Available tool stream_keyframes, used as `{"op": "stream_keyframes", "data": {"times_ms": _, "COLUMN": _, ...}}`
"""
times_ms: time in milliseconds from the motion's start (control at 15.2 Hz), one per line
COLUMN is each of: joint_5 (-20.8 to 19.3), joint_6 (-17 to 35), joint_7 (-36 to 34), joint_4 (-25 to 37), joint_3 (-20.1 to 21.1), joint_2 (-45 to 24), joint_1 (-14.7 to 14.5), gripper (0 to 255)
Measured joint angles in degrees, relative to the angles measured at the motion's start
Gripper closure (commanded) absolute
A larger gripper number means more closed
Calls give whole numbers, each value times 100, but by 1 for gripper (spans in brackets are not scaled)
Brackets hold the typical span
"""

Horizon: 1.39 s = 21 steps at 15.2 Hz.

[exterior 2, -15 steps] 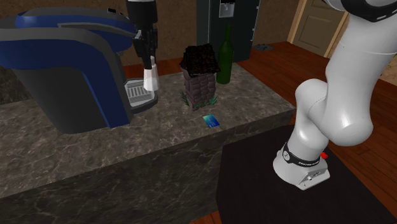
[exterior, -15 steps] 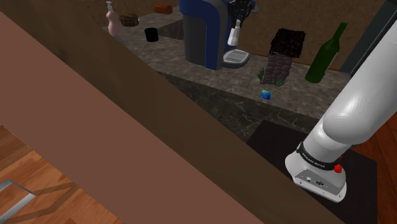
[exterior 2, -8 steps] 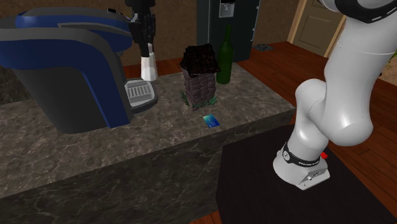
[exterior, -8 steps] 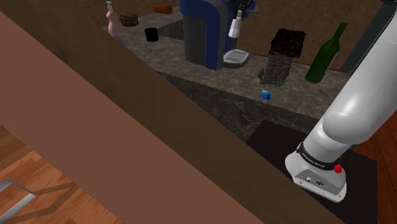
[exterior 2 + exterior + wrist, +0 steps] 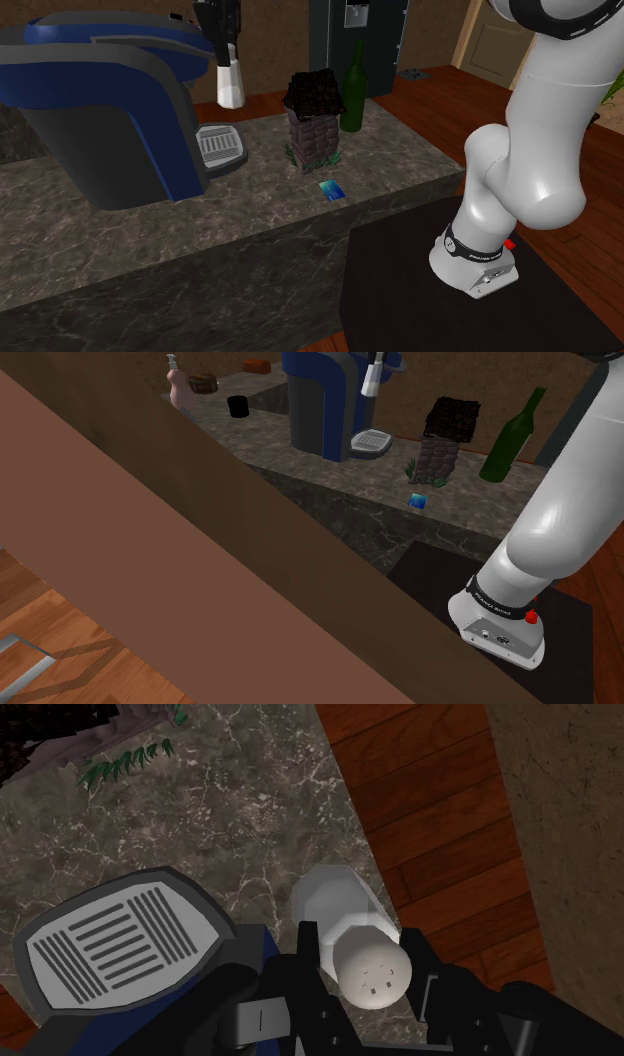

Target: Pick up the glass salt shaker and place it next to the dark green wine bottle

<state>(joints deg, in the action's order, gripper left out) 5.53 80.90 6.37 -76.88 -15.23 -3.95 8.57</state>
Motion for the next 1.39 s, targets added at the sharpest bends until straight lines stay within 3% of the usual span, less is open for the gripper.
{"op": "stream_keyframes", "data": {"times_ms": 528, "joint_5": 155, "joint_6": -818, "joint_7": 30, "joint_4": 1258, "joint_3": -56, "joint_2": -463, "joint_1": 111, "gripper": 255}}
{"op": "stream_keyframes", "data": {"times_ms": 990, "joint_5": 442, "joint_6": -1778, "joint_7": 42, "joint_4": 2934, "joint_3": -106, "joint_2": -1204, "joint_1": 356, "gripper": 255}}
{"op": "stream_keyframes", "data": {"times_ms": 1386, "joint_5": 204, "joint_6": -1564, "joint_7": 574, "joint_4": 1898, "joint_3": -292, "joint_2": -407, "joint_1": 529, "gripper": 255}}
